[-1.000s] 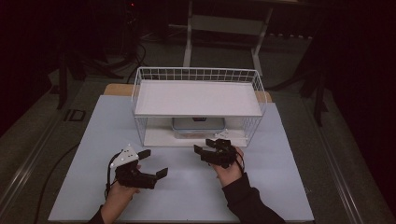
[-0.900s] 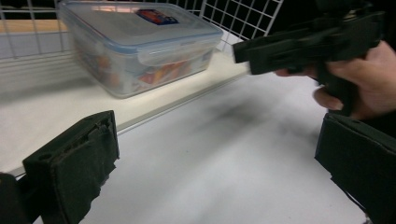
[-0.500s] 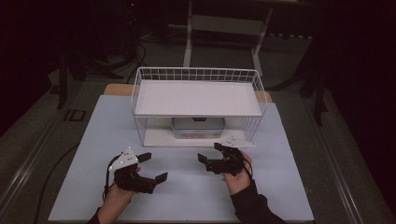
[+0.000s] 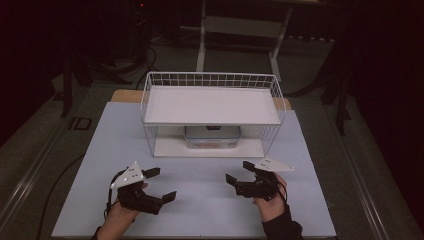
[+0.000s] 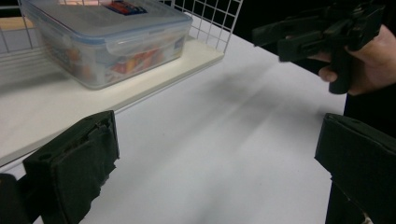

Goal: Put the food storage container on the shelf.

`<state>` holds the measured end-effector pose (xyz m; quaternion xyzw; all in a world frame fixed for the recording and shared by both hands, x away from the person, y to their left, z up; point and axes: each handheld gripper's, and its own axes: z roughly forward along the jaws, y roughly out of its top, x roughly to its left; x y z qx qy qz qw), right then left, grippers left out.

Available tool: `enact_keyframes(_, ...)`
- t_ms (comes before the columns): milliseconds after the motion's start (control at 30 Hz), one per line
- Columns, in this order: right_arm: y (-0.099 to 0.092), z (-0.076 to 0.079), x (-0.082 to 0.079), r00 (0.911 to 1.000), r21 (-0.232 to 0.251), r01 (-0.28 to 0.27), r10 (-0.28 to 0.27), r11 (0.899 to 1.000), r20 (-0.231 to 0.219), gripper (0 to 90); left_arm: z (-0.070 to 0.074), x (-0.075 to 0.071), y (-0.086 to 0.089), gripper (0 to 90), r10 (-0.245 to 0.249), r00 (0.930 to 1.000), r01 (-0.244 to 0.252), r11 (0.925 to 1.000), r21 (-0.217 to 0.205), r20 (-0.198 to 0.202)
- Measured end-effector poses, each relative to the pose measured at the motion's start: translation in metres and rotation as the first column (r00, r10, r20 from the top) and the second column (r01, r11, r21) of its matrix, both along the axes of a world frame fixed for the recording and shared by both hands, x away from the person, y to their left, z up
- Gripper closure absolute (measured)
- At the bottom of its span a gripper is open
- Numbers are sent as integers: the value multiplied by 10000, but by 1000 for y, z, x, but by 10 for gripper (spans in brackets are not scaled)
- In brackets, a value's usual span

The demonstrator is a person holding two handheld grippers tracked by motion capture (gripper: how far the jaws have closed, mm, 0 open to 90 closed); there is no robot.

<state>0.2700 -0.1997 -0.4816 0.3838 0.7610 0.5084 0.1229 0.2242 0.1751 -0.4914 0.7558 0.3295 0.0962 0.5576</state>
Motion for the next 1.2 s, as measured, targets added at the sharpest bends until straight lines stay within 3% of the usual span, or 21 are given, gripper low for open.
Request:
enact_keyframes(300, -28, -9, -19, 9989, -16, 310, -311, 9995, -354, 164, -4, -7, 3, 0, -148, 9999, 148, 9998, 154, -46)
enact_keyframes(633, -50, -14, -33, 9968, -96, 734, -736, 9973, -322, 165, -6, -11, 13, 0, -39, 9999, 40, 10000, 89, -95)
enact_keyframes(767, -61, -17, -38, 9938, -50, 985, -987, 9951, -511, 166, -6, -13, 16, 0, 41, 9999, -40, 10000, 82, -98)
enact_keyframes(1000, -73, -20, -40, 9909, -125, 1214, -1219, 9925, -574, 167, -9, -17, 21, 0, 51, 9997, -49, 10000, 73, -255)
enact_keyframes(1200, -71, -22, -38, 9913, -176, 1122, -1132, 9935, -671, 167, -11, -17, 21, 0, 2, 9995, 1, 10000, 93, -317)
